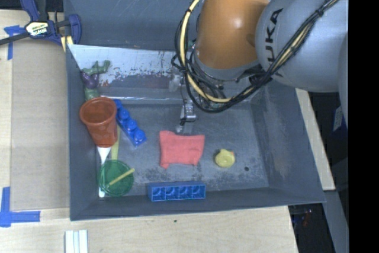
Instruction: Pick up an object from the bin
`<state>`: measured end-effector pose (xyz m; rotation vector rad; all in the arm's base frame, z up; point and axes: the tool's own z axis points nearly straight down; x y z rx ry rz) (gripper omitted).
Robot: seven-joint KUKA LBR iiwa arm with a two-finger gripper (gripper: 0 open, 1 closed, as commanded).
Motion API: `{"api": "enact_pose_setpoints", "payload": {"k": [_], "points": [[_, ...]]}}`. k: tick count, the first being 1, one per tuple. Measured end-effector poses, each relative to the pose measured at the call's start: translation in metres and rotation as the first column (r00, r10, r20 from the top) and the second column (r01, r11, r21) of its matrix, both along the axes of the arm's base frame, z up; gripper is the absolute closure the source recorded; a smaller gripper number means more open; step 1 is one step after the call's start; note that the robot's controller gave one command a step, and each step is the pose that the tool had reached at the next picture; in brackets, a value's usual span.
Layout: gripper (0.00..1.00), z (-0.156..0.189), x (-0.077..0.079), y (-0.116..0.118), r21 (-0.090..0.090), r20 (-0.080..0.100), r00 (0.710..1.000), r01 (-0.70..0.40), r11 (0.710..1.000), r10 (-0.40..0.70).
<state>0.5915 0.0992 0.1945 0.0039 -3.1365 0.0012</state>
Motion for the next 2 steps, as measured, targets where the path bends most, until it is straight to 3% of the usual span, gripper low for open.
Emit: {"api": "enact_pose_setpoints", "payload": {"k": [1,2], "points": [[0.00,0.005,0.002,0.000,0.002,0.009,1.000,0.002,1.000,-0.002],[0.00,-0.057,-0.022,-0.033,0.002,0.013,1.000,-0.001,1.000,0.001]]}}
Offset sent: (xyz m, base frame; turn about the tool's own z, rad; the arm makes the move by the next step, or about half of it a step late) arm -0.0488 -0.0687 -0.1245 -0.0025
